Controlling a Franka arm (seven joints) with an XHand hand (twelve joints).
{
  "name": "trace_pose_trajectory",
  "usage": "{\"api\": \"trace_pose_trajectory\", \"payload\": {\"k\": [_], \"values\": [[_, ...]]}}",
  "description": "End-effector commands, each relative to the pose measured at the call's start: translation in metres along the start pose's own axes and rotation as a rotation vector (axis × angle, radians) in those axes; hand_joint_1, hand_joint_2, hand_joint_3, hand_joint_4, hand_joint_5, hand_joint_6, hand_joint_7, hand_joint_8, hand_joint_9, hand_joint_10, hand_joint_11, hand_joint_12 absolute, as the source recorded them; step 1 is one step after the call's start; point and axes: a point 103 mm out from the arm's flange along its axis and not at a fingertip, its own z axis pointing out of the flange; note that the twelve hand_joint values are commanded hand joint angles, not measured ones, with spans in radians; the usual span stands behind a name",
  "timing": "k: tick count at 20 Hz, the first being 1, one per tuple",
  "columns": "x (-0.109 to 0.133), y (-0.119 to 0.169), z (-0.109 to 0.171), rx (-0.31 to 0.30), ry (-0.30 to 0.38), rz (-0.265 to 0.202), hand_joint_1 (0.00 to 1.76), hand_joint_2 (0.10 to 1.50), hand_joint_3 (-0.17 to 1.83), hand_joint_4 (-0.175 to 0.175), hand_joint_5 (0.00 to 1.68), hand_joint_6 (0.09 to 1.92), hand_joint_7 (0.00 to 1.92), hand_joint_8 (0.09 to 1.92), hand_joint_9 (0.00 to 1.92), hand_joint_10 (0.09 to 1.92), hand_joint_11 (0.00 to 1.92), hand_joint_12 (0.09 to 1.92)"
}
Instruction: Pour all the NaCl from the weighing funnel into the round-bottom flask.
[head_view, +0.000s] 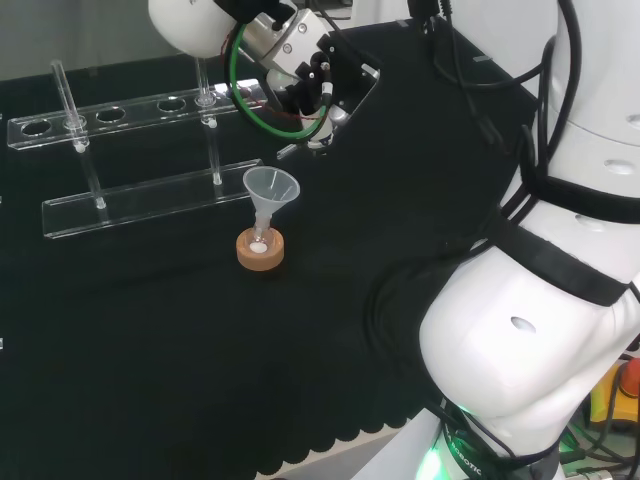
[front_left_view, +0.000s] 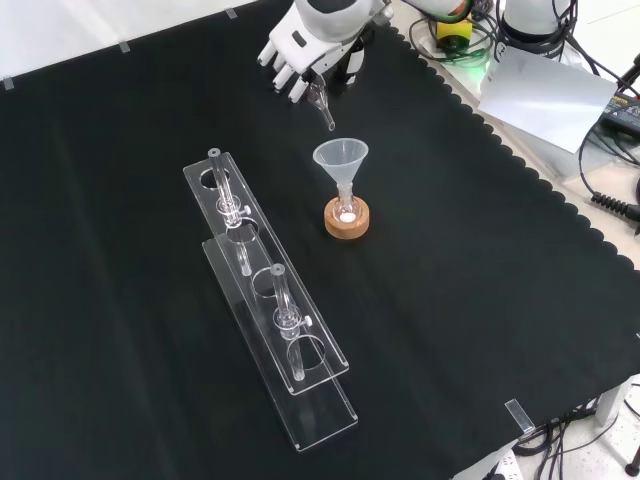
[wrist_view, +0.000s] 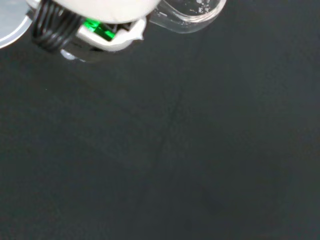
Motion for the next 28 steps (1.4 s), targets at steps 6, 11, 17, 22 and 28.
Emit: {"api": "trace_pose_trajectory", "payload": {"k": [6,11,17,22,28], "values": [[-0.019,0.004,0.024,-0.007,0.192,-0.007,1.07,0.65,0.87,0.175,1.07,1.12,0.73,0.64,1.02,0.4,0.72,1.21],[-0.024,0.007,0.032,-0.012,0.225,-0.013,1.07,0.65,0.87,0.175,1.07,1.12,0.73,0.64,1.02,0.4,0.72,1.21],[-0.029,0.01,0.041,-0.012,0.262,-0.017,1.07,0.65,0.87,0.175,1.07,1.12,0.73,0.64,1.02,0.4,0.72,1.21],[-0.035,0.011,0.045,-0.017,0.305,-0.018,1.07,0.65,0.87,0.175,1.07,1.12,0.73,0.64,1.02,0.4,0.72,1.21],[-0.036,0.012,0.047,-0.017,0.312,-0.014,1.07,0.65,0.87,0.175,1.07,1.12,0.73,0.64,1.02,0.4,0.72,1.21]]}}
